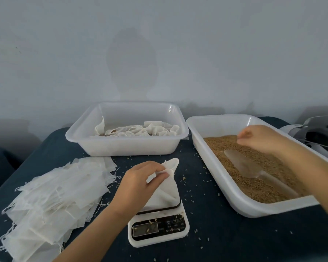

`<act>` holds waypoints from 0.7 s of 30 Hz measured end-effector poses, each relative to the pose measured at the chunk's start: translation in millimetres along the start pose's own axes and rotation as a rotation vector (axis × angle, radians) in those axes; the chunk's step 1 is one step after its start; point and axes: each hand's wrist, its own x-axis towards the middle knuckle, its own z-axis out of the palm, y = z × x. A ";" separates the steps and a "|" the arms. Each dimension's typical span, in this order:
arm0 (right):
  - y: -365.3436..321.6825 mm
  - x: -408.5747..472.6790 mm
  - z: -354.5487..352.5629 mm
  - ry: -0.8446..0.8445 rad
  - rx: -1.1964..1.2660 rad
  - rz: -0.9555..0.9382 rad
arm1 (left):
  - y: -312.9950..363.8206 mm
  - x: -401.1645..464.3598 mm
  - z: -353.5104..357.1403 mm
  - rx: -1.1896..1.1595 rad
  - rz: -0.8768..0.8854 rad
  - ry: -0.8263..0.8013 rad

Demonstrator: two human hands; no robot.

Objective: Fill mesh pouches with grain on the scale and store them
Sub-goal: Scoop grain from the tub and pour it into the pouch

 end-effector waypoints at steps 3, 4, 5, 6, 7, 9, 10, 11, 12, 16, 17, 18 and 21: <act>49.9 6.6 13.9 -0.363 -0.476 0.186 | -1.3 1.7 1.6 0.066 0.012 0.009; 57.7 5.3 18.7 -0.436 -0.505 0.218 | -2.5 2.1 2.8 0.088 0.013 0.011; 64.5 4.5 22.5 -0.476 -0.480 0.228 | -3.8 2.7 4.6 0.101 0.014 0.014; 68.1 3.2 24.2 -0.498 -0.451 0.219 | -4.3 3.6 6.7 0.103 0.010 0.016; 68.8 1.9 24.8 -0.519 -0.439 0.205 | -4.4 4.1 8.6 0.094 0.003 0.014; 68.8 0.3 25.8 -0.526 -0.469 0.193 | -4.7 4.9 11.9 0.071 -0.013 0.001; 68.7 -0.3 27.0 -0.507 -0.492 0.184 | -4.9 4.8 13.3 0.070 -0.019 -0.004; 69.9 0.3 28.6 -0.478 -0.506 0.170 | -5.4 4.6 14.1 0.072 -0.025 -0.010; 71.8 1.1 29.6 -0.444 -0.509 0.159 | -6.2 4.5 14.7 0.071 -0.029 -0.015; 79.8 2.0 22.2 -0.339 -0.471 0.096 | -9.5 4.5 14.3 0.060 -0.033 -0.026; 81.0 1.1 17.4 -0.330 -0.465 0.073 | -10.0 4.6 14.1 0.054 -0.032 -0.022; 82.4 0.5 11.9 -0.331 -0.453 0.050 | -10.2 4.7 13.9 0.050 -0.030 -0.017; 90.5 -1.0 -7.9 -0.361 -0.399 0.002 | -9.8 5.8 13.5 0.036 -0.032 0.012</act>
